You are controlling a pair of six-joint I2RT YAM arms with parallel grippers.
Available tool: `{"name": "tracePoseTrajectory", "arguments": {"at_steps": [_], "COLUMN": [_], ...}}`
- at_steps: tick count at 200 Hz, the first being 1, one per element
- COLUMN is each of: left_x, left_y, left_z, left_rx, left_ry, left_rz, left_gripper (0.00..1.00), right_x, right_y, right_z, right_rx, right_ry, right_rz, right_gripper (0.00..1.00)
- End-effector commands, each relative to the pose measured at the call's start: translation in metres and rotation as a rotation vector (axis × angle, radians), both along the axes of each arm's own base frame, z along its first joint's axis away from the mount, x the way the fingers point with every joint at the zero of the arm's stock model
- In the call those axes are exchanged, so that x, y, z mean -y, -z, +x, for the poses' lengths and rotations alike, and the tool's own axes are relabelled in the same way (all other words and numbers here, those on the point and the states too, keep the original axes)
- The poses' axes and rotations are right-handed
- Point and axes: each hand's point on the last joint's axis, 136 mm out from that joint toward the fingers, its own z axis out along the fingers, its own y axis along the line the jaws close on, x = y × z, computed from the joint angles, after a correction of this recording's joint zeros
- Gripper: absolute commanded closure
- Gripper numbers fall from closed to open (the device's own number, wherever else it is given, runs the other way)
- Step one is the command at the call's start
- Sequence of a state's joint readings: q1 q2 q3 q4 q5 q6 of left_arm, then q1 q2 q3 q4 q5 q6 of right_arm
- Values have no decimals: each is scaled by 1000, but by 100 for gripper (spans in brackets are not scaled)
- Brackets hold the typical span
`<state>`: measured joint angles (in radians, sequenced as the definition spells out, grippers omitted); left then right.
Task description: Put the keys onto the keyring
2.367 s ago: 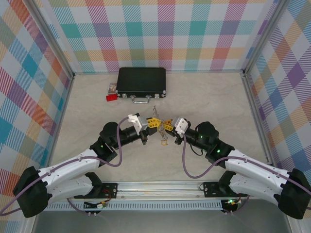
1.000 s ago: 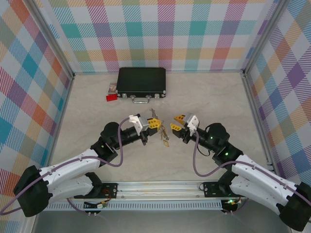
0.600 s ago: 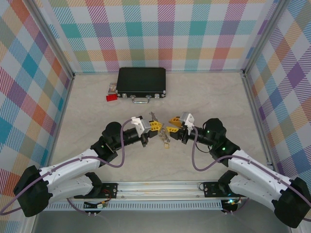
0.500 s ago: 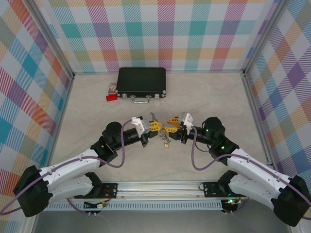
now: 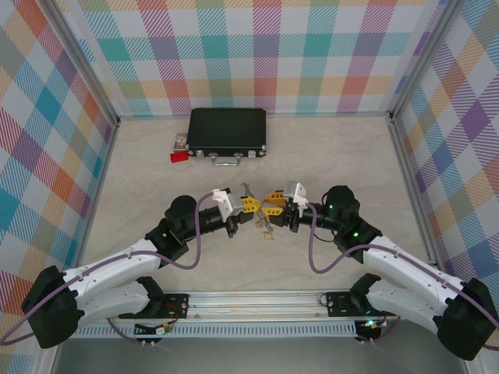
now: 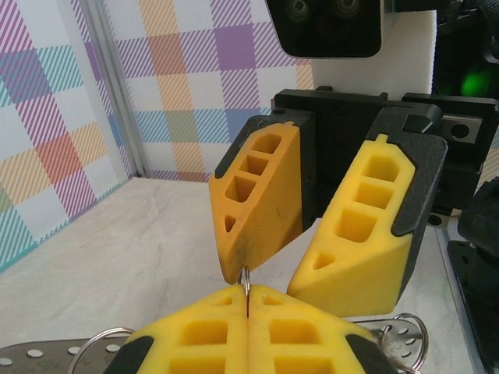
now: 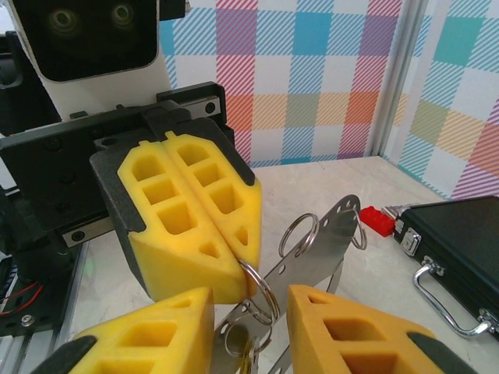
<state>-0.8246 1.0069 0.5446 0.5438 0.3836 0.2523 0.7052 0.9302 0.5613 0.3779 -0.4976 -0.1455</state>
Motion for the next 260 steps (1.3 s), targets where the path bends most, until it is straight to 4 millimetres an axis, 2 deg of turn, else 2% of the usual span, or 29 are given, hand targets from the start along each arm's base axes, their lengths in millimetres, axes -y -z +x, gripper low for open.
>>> {"name": "tracePoseTrajectory", "arguments": {"at_steps": [1, 33, 64, 115, 142, 155, 178, 187, 191, 227, 260], "left_x": [2, 2, -1, -1, -1, -1, -2, -3, -3, -6, -13], "left_y": [-26, -27, -27, -27, -27, -26, -24, -23, -23, -15, 0], "left_z": [-10, -12, -11, -11, -12, -11, -10, -9, -9, -8, -11], "left_rx": [59, 56, 59, 61, 59, 58, 55, 52, 52, 24, -21], "left_ry": [40, 43, 31, 32, 33, 33, 23, 16, 13, -6, -12], "left_rz": [-52, -53, -56, -50, -49, -48, -41, -37, -35, 39, 180], "left_gripper": [100, 100, 100, 100, 100, 100, 100, 88, 86, 80, 79], "right_x": [-4, -6, -6, -3, -4, -4, -3, -2, -1, 0, -2], "right_y": [-16, -14, -12, -11, -9, -8, -10, -10, -10, -4, 8], "right_z": [-4, -6, -7, -8, -9, -8, -4, -3, -2, 2, 7], "right_rx": [38, 29, 22, 31, 22, 19, 28, 33, 35, 45, 31], "right_ry": [-49, -68, -69, -59, -71, -66, -41, -30, -25, -2, 6], "right_rz": [19, 14, 7, 1, -6, -6, -2, -2, -2, -29, -69], "right_gripper": [72, 73, 83, 84, 89, 96, 100, 100, 100, 100, 100]}}
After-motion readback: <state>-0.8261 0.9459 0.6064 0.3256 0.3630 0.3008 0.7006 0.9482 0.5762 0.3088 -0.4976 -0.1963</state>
